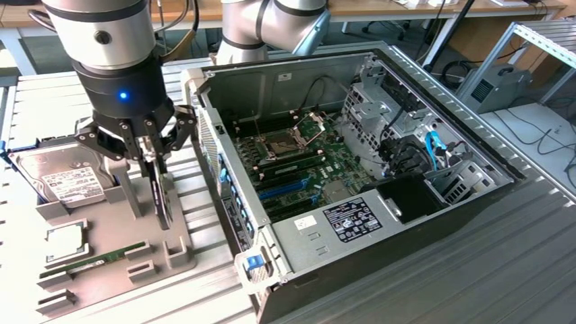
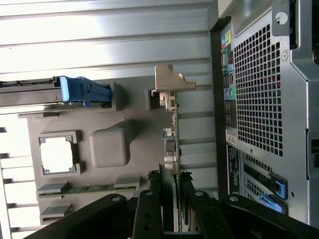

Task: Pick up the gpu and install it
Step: 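Pick up the gpu and move the gpu toward the slot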

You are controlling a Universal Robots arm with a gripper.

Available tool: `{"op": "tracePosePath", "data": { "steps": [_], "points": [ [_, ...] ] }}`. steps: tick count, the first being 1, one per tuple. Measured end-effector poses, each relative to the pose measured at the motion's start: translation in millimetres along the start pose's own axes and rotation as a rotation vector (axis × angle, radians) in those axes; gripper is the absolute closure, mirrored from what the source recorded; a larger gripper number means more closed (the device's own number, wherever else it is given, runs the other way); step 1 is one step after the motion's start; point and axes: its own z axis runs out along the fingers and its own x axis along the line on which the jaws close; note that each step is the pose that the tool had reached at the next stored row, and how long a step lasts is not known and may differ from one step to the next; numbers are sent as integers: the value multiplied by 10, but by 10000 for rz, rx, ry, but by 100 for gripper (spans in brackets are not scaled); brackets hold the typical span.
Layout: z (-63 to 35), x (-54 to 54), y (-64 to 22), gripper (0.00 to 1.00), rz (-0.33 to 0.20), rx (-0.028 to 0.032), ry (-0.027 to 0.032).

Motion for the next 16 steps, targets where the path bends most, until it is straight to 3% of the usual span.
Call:
{"op": "tracePosePath", "data": {
  "steps": [9,16],
  "points": [
    [-136,-4,-2,73,0,0,0],
    [-154,-4,-2,73,0,0,0]
  ]
}}
